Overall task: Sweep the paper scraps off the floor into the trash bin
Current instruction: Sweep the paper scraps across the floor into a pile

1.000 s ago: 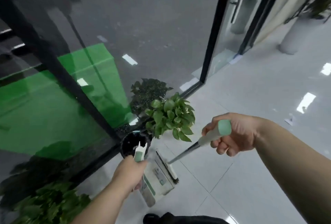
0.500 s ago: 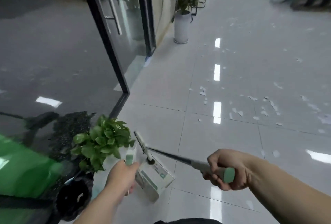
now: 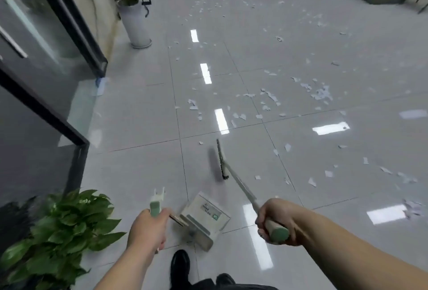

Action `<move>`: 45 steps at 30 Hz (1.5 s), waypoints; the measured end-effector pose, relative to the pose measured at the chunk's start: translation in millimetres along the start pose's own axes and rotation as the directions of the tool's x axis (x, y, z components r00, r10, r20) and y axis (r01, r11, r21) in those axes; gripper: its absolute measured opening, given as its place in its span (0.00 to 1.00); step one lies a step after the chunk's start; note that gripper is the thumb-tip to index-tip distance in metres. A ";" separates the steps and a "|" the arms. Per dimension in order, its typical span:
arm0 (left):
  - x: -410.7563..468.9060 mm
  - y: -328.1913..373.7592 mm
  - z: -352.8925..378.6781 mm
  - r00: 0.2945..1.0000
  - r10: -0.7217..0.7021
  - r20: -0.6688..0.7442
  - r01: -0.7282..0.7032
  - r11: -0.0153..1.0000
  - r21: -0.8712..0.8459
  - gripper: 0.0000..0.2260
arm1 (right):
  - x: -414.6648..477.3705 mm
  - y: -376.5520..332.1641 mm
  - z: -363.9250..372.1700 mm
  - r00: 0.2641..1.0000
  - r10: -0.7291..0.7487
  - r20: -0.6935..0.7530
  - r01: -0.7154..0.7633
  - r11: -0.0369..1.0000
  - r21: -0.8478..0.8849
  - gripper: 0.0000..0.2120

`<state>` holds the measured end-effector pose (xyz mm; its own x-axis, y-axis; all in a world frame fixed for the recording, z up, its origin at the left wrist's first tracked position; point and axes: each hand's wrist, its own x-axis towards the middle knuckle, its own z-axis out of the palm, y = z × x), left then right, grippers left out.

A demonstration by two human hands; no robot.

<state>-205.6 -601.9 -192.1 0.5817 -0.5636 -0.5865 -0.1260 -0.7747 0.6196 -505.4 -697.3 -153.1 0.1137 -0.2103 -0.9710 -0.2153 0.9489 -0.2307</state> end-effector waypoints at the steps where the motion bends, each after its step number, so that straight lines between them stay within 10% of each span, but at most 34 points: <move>1: 4.8 0.9 -0.2 1.000 0.011 0.013 -0.012 1.000 0.014 0.16 | 3.6 3.1 -4.2 0.999 0.014 -0.045 -0.014 1.000 0.008 0.06; 16: 114.4 23.1 -87.1 0.977 0.047 0.207 -0.061 0.996 0.058 0.16 | 32.3 -28.3 82.7 0.996 0.036 -0.084 -0.038 0.999 -0.017 0.07; 34: 186.1 51.2 -129.8 0.988 0.096 0.119 -0.122 0.965 0.230 0.10 | 56.6 -133.3 168.9 1.000 -0.017 -0.006 0.015 0.984 -0.177 0.06; 45: 226.0 90.1 -109.8 0.996 -0.081 -0.024 0.084 0.986 0.143 0.12 | 129.2 -255.6 159.0 0.992 0.010 0.126 0.024 0.964 -0.264 0.08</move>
<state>2.8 -767.6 -211.6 0.6090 -0.4917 -0.6224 -0.1906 -0.8524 0.4869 -281.4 -929.6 -209.6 0.2330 -0.1695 -0.9576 -0.4614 0.8475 -0.2623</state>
